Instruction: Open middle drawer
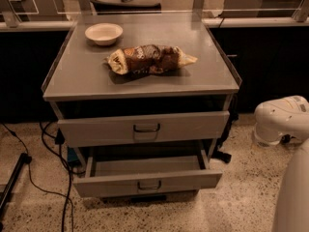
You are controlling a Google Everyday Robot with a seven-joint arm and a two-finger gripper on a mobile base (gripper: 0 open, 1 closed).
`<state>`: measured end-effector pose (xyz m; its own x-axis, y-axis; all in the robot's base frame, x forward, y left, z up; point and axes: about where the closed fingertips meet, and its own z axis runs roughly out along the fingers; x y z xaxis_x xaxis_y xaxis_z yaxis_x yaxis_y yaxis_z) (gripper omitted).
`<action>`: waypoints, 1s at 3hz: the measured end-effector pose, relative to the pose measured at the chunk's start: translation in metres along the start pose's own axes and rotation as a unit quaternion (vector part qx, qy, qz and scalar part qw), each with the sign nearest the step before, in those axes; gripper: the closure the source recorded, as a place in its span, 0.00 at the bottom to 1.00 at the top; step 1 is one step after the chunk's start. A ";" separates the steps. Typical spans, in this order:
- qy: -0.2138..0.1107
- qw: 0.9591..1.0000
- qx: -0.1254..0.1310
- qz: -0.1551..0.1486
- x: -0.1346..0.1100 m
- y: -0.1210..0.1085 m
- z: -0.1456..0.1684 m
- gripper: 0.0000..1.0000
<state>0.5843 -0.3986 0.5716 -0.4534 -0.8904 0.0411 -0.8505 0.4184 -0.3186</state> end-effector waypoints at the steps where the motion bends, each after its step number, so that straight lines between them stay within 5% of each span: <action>1: -0.002 1.000 0.012 -0.015 -0.008 0.005 0.003 1.00; 2: -0.013 0.999 0.031 -0.011 0.006 -0.013 0.011 1.00; 3: -0.017 0.999 0.045 -0.011 0.001 -0.029 0.005 0.82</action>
Offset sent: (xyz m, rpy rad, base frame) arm 0.0773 -0.0506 0.0351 -0.0098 -0.2320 0.0414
